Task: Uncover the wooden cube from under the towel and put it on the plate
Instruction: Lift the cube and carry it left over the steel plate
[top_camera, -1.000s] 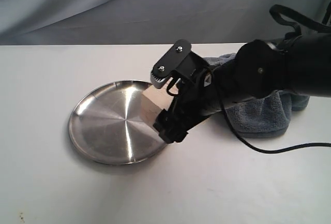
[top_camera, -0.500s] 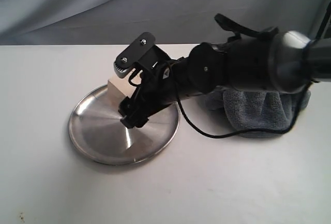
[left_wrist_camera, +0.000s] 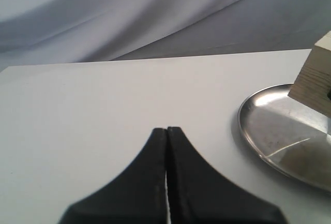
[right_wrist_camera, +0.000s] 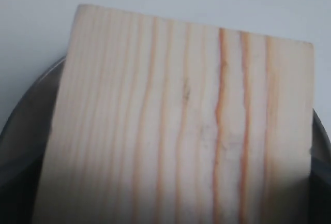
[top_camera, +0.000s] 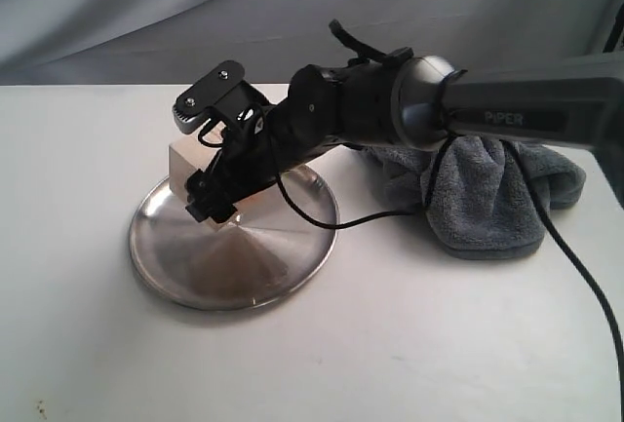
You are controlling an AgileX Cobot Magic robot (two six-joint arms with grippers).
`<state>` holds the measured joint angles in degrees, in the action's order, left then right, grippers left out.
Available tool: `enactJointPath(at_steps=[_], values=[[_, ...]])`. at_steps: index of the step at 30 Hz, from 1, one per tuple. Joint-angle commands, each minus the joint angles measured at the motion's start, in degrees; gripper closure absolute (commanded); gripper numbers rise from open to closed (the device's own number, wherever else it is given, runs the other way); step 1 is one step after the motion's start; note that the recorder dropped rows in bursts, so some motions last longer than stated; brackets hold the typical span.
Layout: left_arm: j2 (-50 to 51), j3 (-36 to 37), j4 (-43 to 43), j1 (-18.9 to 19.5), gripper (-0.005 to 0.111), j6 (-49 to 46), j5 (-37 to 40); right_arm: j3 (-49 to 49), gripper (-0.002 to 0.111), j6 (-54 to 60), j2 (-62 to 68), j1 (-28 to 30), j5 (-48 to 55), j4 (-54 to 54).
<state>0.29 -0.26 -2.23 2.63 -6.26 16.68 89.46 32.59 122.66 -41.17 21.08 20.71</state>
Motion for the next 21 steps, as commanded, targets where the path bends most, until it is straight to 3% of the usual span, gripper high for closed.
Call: enactJointPath(at_steps=[1,8,21], values=[[-0.3,0.3,-0.2,0.1,0.107,0.0,-0.4,2.6,0.108,-2.1,0.7,1.2,0.1,0.1],[-0.3,0.3,-0.2,0.1,0.107,0.0,-0.4,2.6,0.108,-2.8,0.9,4.0,4.1,-0.1],[-0.3,0.3,-0.2,0.1,0.107,0.0,-0.4,2.6,0.108,-2.5,2.9,4.0,6.9,-0.6]])
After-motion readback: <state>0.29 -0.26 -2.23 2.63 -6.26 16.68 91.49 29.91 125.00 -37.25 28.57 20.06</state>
